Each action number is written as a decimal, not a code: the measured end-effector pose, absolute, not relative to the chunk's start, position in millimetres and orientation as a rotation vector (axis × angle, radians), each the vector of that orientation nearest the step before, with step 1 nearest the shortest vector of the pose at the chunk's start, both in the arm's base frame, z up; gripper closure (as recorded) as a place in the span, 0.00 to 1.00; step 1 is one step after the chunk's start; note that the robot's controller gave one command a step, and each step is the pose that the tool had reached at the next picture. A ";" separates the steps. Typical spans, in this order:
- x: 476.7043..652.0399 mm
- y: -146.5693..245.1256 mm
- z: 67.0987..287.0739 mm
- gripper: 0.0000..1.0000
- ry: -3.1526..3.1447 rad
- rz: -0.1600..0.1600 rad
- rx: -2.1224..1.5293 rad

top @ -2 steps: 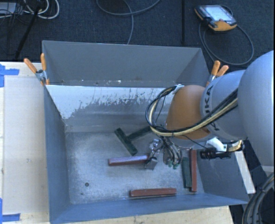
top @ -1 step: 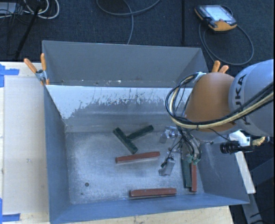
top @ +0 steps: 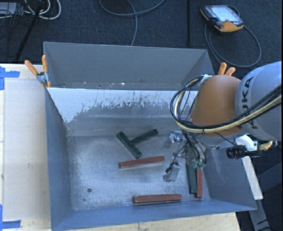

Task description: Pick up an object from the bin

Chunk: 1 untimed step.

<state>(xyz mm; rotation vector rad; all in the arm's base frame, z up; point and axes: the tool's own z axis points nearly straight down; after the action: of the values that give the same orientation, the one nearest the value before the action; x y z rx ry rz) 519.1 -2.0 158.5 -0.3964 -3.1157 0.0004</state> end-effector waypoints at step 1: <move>547.6 5.8 122.2 0.00 -3.109 -0.002 -0.500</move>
Offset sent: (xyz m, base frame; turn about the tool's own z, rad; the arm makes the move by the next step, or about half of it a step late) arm 0.0286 0.0383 -0.0876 0.1200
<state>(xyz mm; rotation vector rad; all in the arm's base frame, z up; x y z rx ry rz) 547.6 5.8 122.2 -0.4999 -3.1095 -0.0023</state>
